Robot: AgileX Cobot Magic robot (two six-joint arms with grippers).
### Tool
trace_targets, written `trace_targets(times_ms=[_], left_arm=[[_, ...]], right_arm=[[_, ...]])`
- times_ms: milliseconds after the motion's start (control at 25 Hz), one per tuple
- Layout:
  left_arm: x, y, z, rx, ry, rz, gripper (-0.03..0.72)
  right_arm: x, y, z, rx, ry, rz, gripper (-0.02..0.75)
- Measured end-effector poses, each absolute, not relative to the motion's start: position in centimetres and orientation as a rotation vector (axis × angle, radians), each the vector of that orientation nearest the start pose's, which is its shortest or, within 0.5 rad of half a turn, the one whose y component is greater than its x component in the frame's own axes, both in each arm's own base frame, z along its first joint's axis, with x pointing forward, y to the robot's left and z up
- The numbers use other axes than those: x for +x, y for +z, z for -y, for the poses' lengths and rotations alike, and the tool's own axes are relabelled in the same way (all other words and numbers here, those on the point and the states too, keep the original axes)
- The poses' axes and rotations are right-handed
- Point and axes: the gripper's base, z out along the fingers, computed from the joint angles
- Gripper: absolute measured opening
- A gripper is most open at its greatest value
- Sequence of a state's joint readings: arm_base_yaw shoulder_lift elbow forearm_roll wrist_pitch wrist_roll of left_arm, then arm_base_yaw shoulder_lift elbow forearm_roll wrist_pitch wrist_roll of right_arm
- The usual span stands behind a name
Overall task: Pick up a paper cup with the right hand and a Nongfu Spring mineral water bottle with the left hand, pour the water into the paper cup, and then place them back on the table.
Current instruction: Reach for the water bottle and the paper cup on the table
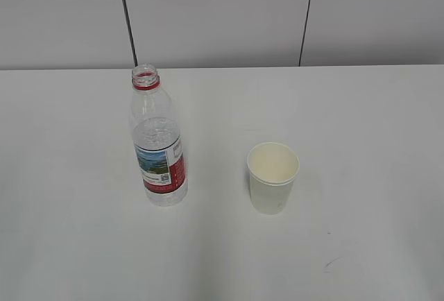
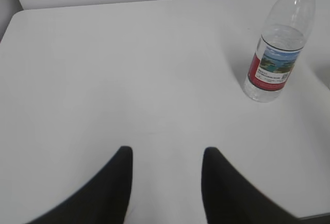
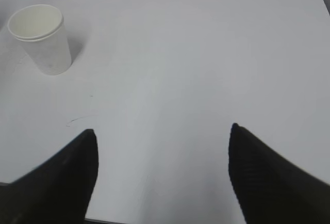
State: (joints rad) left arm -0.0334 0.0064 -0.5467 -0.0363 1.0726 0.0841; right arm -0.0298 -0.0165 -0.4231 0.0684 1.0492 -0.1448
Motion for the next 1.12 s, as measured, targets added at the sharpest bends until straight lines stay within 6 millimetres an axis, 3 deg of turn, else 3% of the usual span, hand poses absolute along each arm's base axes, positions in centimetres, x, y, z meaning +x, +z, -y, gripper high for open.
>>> trace_targets(times_ms=[1120], left_arm=[[-1.01, 28.92, 0.26, 0.121, -0.011, -2.012, 0.276]], right_arm=[[0.16, 25.67, -0.54, -0.12, -0.023, -2.088, 0.582]])
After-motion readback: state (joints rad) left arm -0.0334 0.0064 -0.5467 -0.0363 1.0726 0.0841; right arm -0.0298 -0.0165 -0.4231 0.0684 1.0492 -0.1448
